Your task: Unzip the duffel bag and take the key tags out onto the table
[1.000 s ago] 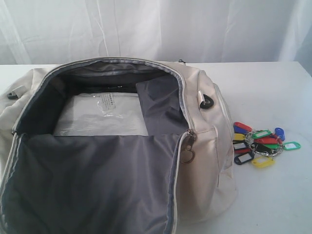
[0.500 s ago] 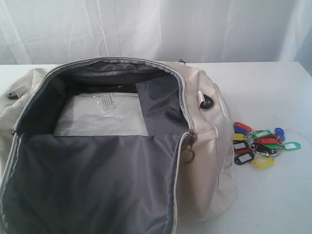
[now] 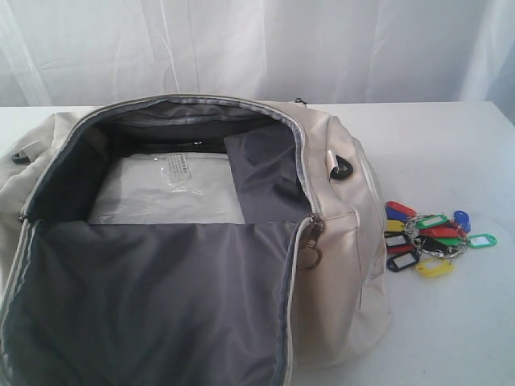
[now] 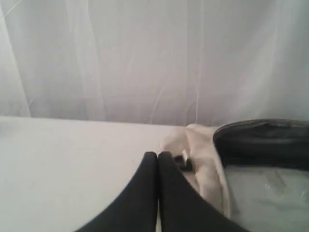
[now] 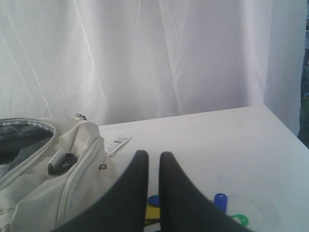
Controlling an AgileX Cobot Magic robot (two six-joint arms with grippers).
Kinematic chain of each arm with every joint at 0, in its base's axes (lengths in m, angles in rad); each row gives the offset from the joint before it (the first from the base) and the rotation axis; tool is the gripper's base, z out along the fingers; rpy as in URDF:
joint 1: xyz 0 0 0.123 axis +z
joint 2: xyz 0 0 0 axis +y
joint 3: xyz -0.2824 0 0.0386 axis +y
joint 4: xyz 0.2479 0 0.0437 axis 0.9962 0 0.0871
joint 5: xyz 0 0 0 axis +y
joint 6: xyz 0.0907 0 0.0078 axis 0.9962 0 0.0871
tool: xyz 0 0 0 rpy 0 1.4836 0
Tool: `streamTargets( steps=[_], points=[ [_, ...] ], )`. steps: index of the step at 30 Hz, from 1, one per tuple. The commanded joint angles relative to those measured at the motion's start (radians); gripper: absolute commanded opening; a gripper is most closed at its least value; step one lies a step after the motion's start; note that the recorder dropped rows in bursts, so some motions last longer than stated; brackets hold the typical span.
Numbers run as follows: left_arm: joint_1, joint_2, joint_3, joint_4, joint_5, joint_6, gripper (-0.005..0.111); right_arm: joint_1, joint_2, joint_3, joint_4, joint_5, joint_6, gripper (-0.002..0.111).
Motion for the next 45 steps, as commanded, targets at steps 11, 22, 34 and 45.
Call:
streamTargets(
  steps=[11, 22, 34, 45],
  points=[
    [0.003, -0.007, 0.105, -0.486, 0.393, 0.64, 0.003, -0.003, -0.007, 0.006, 0.003, 0.003, 0.004, 0.009],
    [0.023, -0.294, 0.277, -0.466, 0.392, 0.628, 0.003, -0.003, -0.007, 0.006, 0.003, 0.005, 0.004, 0.009],
    [0.092, -0.321, 0.277, -0.449, 0.383, 0.63, 0.003, -0.003, -0.007, 0.006, 0.001, 0.004, 0.004, 0.009],
    [0.092, -0.321, 0.277, -0.462, 0.371, 0.632, 0.003, -0.003, -0.007, 0.006, 0.001, 0.004, 0.004, 0.009]
  ],
)
